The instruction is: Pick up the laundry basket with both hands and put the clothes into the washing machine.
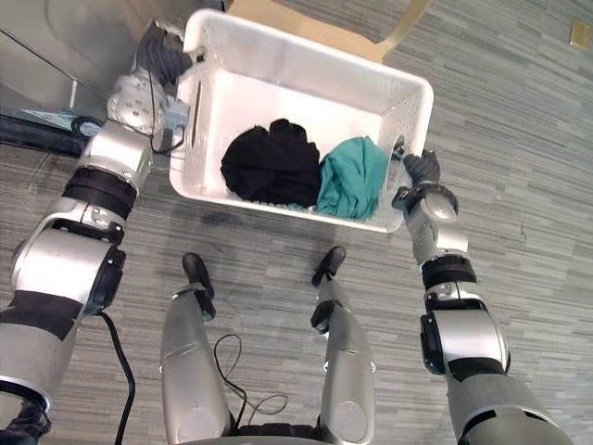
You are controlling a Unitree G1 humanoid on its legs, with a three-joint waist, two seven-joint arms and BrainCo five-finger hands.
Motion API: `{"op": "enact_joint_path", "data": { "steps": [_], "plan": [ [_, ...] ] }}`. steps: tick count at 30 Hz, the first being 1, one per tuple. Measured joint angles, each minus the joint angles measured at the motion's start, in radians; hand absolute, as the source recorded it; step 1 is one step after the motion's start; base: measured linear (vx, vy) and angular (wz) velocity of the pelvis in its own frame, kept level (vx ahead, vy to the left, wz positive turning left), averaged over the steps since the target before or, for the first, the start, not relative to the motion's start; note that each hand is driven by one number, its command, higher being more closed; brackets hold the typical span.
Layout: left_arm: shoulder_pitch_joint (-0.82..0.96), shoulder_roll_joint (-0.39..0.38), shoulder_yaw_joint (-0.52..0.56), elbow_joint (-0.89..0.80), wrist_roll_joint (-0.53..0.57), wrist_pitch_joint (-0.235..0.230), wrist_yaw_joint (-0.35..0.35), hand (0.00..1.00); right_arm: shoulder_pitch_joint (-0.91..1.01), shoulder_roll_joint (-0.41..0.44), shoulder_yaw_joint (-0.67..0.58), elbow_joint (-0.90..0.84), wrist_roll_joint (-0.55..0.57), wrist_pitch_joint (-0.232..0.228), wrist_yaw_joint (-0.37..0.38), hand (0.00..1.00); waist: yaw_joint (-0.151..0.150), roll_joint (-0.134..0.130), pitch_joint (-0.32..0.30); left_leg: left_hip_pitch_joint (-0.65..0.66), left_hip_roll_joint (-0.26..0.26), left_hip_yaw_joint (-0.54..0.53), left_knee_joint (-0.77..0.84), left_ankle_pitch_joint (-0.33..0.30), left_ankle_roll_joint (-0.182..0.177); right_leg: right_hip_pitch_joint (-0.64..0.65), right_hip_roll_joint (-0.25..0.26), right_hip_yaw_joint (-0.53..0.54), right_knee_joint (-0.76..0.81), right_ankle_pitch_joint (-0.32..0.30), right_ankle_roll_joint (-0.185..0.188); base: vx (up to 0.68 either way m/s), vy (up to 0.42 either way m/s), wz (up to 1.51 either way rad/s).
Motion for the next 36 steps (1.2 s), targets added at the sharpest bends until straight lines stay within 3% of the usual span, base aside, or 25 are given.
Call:
{"op": "enact_joint_path", "data": {
  "steps": [1,3,6,11,19,26,31,36],
  "plan": [
    [-0.021,0.001,0.035,-0.009,0.001,0.0,0.013,0.0,-0.033,-0.001,-0.001,0.001,0.002,0.0,0.0,0.0,0.003,0.0,0.0,-0.019,0.01,0.0,0.008,0.0,0.0,-0.007,-0.002,-0.03,-0.007,0.0,-0.001,0.0,0.026,-0.28],
    [-0.068,0.003,0.062,-0.014,0.001,0.0,0.038,0.0,-0.081,0.002,-0.027,0.0,0.019,0.0,0.003,0.0,0.017,0.002,0.001,-0.046,0.024,0.001,0.019,0.0,0.0,-0.024,-0.006,-0.091,-0.009,0.008,-0.011,0.01,0.038,-0.3],
    [-0.119,0.014,0.075,-0.052,0.001,0.005,0.073,0.0,-0.16,0.001,-0.061,0.0,0.066,-0.002,-0.002,0.0,0.024,0.015,0.009,-0.074,0.028,0.002,0.022,0.004,-0.001,-0.056,-0.007,-0.095,0.001,0.021,-0.03,0.01,0.045,-0.11],
    [-0.174,0.016,0.076,-0.072,-0.02,0.015,0.072,0.0,-0.233,-0.002,-0.068,0.009,0.168,-0.039,0.003,0.0,0.029,0.031,0.019,-0.082,0.027,0.017,0.03,0.004,-0.001,-0.072,-0.024,-0.103,0.019,0.028,-0.04,0.01,0.065,-0.01],
    [-0.223,0.02,0.052,-0.072,-0.018,0.015,0.012,0.0,-0.283,-0.05,-0.019,0.101,0.156,-0.022,0.065,0.0,0.053,0.036,0.022,-0.049,0.041,0.054,0.038,0.004,0.0,-0.072,-0.05,-0.117,0.087,0.006,-0.07,0.0,0.035,0.0],
    [-0.218,0.042,0.052,-0.071,-0.018,0.014,-0.01,0.0,-0.28,-0.136,0.012,0.128,0.11,0.001,0.088,0.0,0.052,0.036,0.022,-0.027,0.04,0.062,0.03,0.007,0.004,-0.071,-0.061,-0.125,0.123,-0.017,-0.088,-0.02,0.002,0.01],
    [-0.156,0.069,0.057,-0.105,-0.018,0.003,-0.017,0.0,-0.23,-0.178,0.007,0.127,0.095,0.003,0.092,0.0,0.05,0.038,0.022,0.028,0.042,0.079,0.012,0.009,0.006,-0.042,-0.066,-0.127,0.139,-0.039,-0.087,-0.04,-0.013,0.0],
    [0.05,0.116,0.061,-0.364,-0.038,-0.045,-0.012,0.0,-0.099,-0.247,-0.062,0.107,0.097,0.003,0.092,0.0,0.052,0.045,0.021,0.1,0.035,0.09,-0.017,0.015,0.011,0.009,-0.08,-0.129,0.168,-0.067,-0.08,-0.01,0.0,0.12]
  ]
}}
